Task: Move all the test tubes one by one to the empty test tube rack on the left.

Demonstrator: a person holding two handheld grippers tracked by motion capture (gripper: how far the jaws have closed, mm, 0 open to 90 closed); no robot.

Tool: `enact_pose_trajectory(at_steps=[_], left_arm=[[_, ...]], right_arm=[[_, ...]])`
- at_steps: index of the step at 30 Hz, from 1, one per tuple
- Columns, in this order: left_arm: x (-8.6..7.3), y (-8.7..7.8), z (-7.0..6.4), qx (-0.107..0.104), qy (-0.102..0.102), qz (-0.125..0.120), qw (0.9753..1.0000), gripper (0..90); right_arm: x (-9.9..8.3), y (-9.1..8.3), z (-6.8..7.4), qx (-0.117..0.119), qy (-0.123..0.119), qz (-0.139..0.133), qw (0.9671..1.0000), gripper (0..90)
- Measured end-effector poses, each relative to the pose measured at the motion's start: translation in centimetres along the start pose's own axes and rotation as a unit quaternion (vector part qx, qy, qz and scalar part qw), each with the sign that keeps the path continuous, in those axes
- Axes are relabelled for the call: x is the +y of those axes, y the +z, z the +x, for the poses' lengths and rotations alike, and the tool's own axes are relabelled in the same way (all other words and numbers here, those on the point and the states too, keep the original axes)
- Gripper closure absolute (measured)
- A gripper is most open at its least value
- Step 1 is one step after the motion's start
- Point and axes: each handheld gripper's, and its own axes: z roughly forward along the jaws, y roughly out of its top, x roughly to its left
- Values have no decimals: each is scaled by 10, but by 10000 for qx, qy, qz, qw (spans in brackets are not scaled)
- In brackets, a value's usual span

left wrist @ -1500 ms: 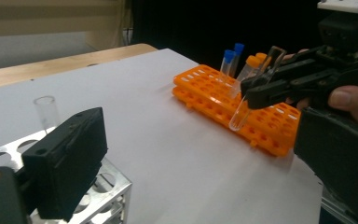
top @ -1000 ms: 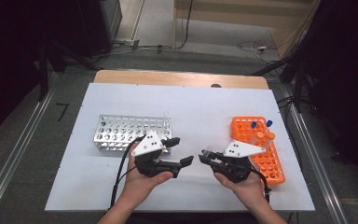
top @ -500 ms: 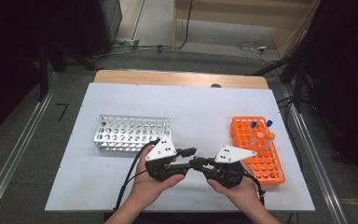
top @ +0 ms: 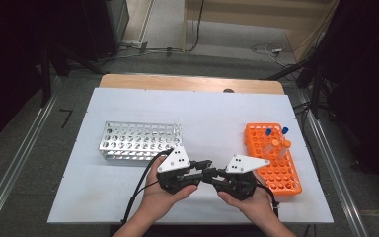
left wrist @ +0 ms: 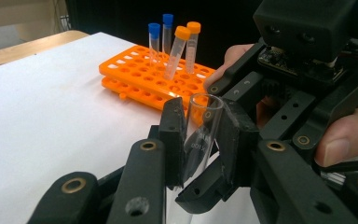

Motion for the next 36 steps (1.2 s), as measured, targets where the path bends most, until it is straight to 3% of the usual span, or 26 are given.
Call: enact_pose_trajectory(at_steps=[12, 18, 21, 22, 23, 29, 36], left_arm=[[0, -1, -1, 126, 160, -10, 9998, 763], [0, -2, 1, 83, 78, -52, 9999, 765], [0, -3, 3, 116, 45, -79, 9999, 765], [0, -4, 3, 131, 46, -78, 9999, 765], [0, -5, 4, 160, 42, -84, 9998, 765], [2, -11, 8, 225, -5, -175, 9996, 765], [5, -21, 17, 391, -28, -251, 9989, 765]], right_arm=[[0, 0, -1, 13, 14, 17, 10000, 738], [0, -1, -2, 46, -34, -7, 10000, 723], [0, -3, 0, 62, -143, -88, 9998, 616], [0, -5, 1, 1, -227, -140, 9996, 511], [0, -5, 1, 1, -227, -140, 9996, 511], [-4, -13, -2, 40, -220, -271, 9994, 304], [-9, -27, -11, -1, -229, -377, 9990, 126]])
